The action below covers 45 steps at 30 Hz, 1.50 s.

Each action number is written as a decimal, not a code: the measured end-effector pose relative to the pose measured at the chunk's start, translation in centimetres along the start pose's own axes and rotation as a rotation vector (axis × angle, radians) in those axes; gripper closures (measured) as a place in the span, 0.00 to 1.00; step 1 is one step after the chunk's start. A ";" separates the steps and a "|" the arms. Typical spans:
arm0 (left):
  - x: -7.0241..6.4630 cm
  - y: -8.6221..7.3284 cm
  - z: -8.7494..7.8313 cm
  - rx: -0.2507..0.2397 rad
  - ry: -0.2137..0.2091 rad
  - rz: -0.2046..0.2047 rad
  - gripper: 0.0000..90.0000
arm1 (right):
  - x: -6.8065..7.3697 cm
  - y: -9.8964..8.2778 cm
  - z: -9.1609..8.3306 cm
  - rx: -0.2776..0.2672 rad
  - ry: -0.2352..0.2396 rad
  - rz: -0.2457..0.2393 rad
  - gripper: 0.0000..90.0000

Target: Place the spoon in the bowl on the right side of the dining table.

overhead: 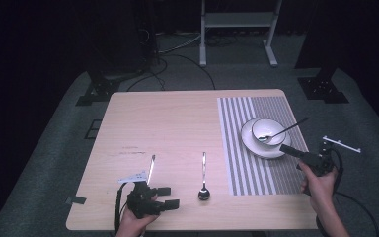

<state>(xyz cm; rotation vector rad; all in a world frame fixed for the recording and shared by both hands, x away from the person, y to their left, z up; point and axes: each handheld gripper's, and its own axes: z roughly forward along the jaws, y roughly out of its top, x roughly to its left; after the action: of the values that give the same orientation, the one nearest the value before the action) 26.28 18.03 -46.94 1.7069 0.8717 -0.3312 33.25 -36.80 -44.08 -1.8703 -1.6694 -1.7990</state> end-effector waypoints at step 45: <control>0.1 -0.1 -0.3 0.004 0.005 0.001 0.09 | 1.9 -6.7 1.2 0.073 0.094 -0.055 0.42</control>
<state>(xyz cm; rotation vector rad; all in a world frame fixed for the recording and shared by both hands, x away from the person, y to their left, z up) 26.20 18.33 -46.97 1.7127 0.8743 -0.3290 28.91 -32.03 -47.03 -1.6995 -1.7450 -1.7897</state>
